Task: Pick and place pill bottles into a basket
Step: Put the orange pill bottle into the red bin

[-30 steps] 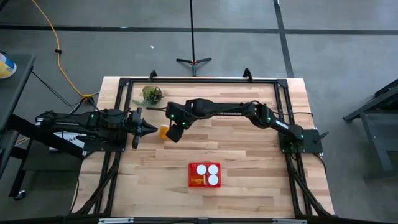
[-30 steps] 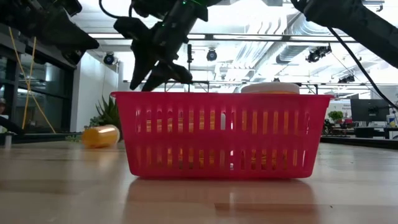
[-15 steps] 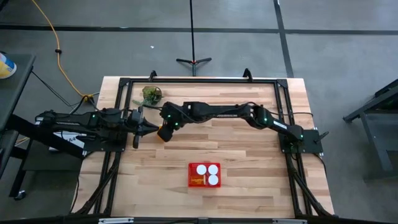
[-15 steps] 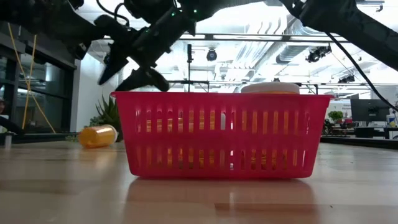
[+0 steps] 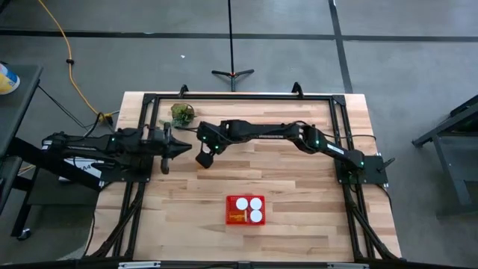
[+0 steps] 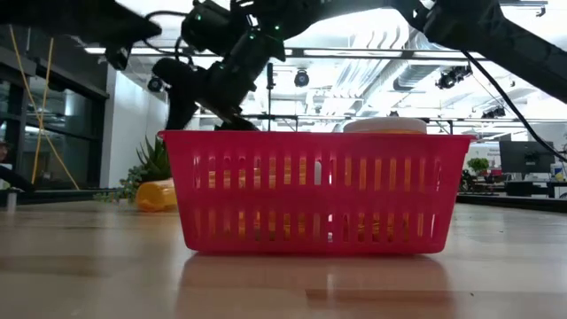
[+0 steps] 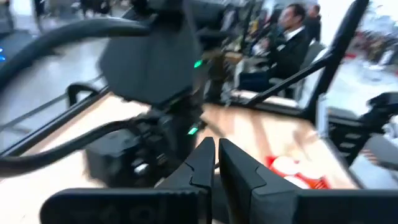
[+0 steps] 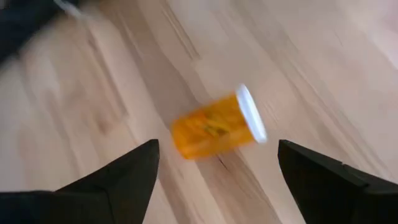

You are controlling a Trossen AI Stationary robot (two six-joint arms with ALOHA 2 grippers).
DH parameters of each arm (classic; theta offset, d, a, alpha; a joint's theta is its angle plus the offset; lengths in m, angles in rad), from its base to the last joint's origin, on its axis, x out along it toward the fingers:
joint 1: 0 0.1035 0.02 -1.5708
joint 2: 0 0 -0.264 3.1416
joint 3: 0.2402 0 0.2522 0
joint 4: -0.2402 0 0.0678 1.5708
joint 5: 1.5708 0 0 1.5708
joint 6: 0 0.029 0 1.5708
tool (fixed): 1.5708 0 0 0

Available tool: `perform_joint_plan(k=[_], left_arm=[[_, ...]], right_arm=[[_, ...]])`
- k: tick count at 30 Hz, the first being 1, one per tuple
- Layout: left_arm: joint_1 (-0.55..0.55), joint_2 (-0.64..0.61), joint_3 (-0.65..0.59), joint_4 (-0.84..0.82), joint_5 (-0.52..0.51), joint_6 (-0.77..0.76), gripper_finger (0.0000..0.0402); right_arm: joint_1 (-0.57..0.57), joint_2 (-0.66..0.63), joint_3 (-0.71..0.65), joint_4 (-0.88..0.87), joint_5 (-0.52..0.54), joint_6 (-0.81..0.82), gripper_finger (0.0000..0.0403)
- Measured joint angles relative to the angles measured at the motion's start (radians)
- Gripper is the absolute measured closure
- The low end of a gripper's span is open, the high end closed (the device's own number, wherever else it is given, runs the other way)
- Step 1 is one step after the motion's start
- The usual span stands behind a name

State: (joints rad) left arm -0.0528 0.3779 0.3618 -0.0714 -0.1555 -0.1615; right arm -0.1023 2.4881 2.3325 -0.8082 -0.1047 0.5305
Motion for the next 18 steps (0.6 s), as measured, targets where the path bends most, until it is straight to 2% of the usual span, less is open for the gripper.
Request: perform_joint_plan(k=[7, 14, 18], left_arm=[[0.000, -0.001, 0.000, -0.096, -0.089, -0.001, 0.0341], [0.000, 0.000, 0.000, -0.130, -0.093, -0.051, 0.0341], [0.000, 0.000, 0.000, -0.149, -0.098, -0.080, 0.0341]], right_arm=[[-0.042, -0.015, 0.020, -0.102, -0.013, -0.122, 0.0084], [-0.083, -0.064, 0.023, -0.138, -0.110, -0.184, 0.0084], [-0.082, -0.094, 0.024, -0.121, -0.107, -0.227, 0.0096]])
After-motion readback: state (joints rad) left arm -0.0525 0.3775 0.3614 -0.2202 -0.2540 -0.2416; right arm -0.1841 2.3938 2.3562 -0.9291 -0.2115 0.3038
